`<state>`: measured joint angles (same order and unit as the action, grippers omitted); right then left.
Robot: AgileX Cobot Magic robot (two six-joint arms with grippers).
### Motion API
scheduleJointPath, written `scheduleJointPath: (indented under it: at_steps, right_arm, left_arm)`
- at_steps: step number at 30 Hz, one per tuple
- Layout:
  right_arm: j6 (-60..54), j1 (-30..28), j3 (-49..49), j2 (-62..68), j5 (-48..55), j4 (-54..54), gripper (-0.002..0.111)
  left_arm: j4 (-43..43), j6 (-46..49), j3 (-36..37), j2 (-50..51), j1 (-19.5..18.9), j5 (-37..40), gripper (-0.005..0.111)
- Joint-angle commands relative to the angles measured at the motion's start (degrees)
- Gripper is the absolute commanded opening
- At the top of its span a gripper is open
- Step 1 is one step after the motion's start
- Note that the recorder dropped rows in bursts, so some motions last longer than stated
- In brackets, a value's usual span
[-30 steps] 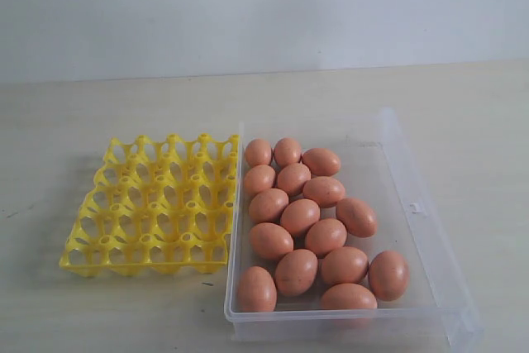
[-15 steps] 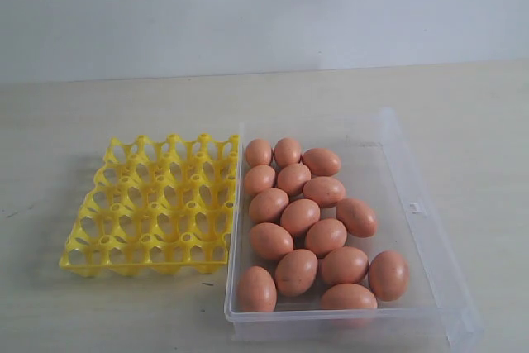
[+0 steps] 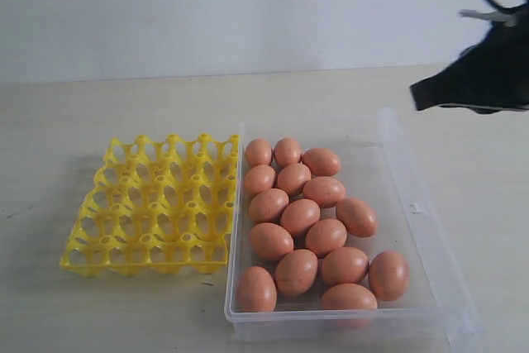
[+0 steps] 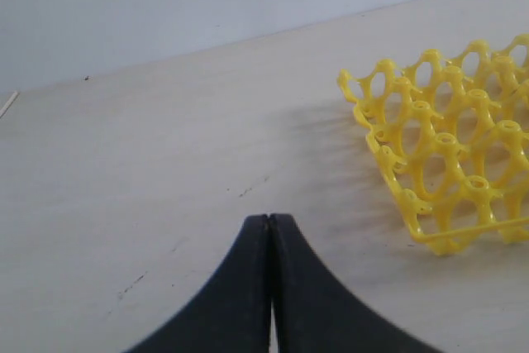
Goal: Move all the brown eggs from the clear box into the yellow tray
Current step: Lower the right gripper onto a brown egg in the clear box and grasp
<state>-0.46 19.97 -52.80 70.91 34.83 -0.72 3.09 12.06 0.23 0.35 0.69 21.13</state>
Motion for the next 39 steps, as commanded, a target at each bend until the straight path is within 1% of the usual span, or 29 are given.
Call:
scheduleJointPath:
  at_steps: [1, 4, 7, 10, 12, 14, 23, 29, 34, 39]
  right_arm:
    - [-3.2, 3.48, -8.89, 11.46, 7.06, -1.89, 0.0]
    - [-5.11, 4.06, -14.71, 18.72, 10.83, -1.62, 0.0]
    - [-6.22, 4.06, -21.03, 25.97, 16.56, -1.62, 0.009]
    - [-9.01, 4.06, -27.32, 32.04, 22.75, 0.09, 0.028]
    - [-10.2, 4.36, -30.07, 34.9, 23.82, 0.72, 0.04]
    - [-10.9, 4.36, -32.36, 37.07, 23.72, 1.42, 0.047]
    - [-15.01, 4.69, -38.53, 44.75, 23.29, 2.29, 0.047]
    - [-18.19, 4.69, -40.24, 47.82, 23.03, 2.29, 0.052]
    - [-22.31, 4.69, -41.17, 49.93, 21.99, 2.29, 0.052]
    - [-22.57, 4.69, -42.88, 51.62, 19.48, 1.5, 0.052]
  left_arm:
    - [0.44, -0.31, -0.23, -0.35, -0.1, -0.49, 0.0]
    - [0.44, -0.31, -0.23, -0.35, -0.1, -0.49, 0.0]
    - [0.44, -0.31, -0.23, -0.35, -0.1, -0.49, 0.0]
    - [0.44, -0.31, -0.23, -0.35, -0.1, -0.49, 0.0]
    - [0.44, -0.31, -0.23, -0.35, -0.1, -0.49, 0.0]
    - [0.44, -0.31, -0.23, -0.35, -0.1, -0.49, 0.0]
    - [0.44, -0.31, -0.23, -0.35, -0.1, -0.49, 0.0]
    - [0.44, -0.31, -0.23, -0.35, -0.1, -0.49, 0.0]
    - [0.44, -0.31, -0.23, -0.35, -0.1, -0.49, 0.0]
    - [0.44, -0.31, -0.23, -0.35, -0.1, -0.49, 0.0]
